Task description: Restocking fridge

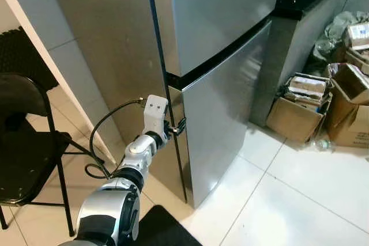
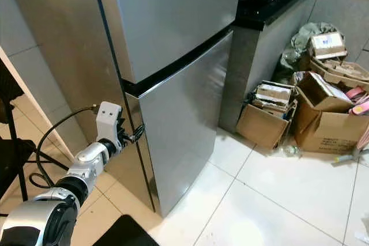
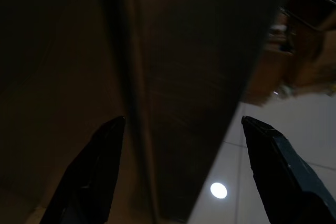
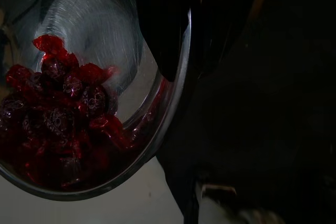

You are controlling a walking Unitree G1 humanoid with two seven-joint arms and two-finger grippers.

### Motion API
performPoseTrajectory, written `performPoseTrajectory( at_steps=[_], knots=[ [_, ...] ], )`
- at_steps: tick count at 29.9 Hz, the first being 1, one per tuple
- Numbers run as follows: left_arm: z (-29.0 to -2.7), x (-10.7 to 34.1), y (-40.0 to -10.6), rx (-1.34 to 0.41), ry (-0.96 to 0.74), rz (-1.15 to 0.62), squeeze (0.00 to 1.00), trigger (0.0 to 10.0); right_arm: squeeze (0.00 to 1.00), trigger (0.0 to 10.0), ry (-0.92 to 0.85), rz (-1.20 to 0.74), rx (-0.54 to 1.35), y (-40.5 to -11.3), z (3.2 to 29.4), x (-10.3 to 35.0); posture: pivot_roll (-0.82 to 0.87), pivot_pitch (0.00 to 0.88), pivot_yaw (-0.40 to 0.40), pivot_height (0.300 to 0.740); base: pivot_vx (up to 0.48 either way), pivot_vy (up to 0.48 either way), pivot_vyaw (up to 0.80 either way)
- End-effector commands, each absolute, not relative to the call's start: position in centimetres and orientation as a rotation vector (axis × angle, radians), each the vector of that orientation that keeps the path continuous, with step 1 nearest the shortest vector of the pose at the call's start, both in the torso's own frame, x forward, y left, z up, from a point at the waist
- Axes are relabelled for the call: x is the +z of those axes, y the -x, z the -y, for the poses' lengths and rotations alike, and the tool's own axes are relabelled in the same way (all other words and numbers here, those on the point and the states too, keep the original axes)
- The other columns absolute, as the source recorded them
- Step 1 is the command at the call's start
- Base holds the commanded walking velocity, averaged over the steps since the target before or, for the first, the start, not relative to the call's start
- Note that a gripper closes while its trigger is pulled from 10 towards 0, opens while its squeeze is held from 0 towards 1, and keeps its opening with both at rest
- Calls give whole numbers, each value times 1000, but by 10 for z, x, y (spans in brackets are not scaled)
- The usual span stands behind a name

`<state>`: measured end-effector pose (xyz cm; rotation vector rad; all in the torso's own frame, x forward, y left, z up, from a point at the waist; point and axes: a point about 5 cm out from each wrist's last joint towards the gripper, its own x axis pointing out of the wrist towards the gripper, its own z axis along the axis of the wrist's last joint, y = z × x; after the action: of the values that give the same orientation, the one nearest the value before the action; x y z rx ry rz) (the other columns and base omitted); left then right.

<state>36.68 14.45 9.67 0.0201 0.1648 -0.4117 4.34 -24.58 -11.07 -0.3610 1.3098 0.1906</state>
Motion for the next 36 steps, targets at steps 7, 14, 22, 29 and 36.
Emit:
performPoseTrajectory(
  at_steps=[7, 14, 22, 29, 36],
  knots=[
    [-136, 113, -375, -486, -23, -133, 0, 10000, 0, 10000, 382, -1307, 187, -37, 252, -109, -184, 118, 41, 740, 0, 0, 0],
    [-121, 134, -383, -544, -20, -69, 0, 10000, 0, 10000, 386, -1275, 190, -45, 251, -108, -191, 113, 40, 740, 0, 0, 0],
    [-98, 135, -379, -697, 19, -55, 0, 10000, 0, 10000, 391, -1268, 192, -48, 253, -107, -189, 115, 40, 740, 0, 0, 0],
    [-67, 124, -362, -925, -20, -52, 0, 10000, 0, 10000, 393, -1262, 190, -52, 252, -107, -180, 103, 42, 740, 0, 0, 0],
    [-45, 119, -350, -1054, 6, -36, 0, 10000, 0, 10000, 391, -1252, 190, -56, 250, -107, -168, 92, 48, 740, 0, 0, 0]
  ],
)
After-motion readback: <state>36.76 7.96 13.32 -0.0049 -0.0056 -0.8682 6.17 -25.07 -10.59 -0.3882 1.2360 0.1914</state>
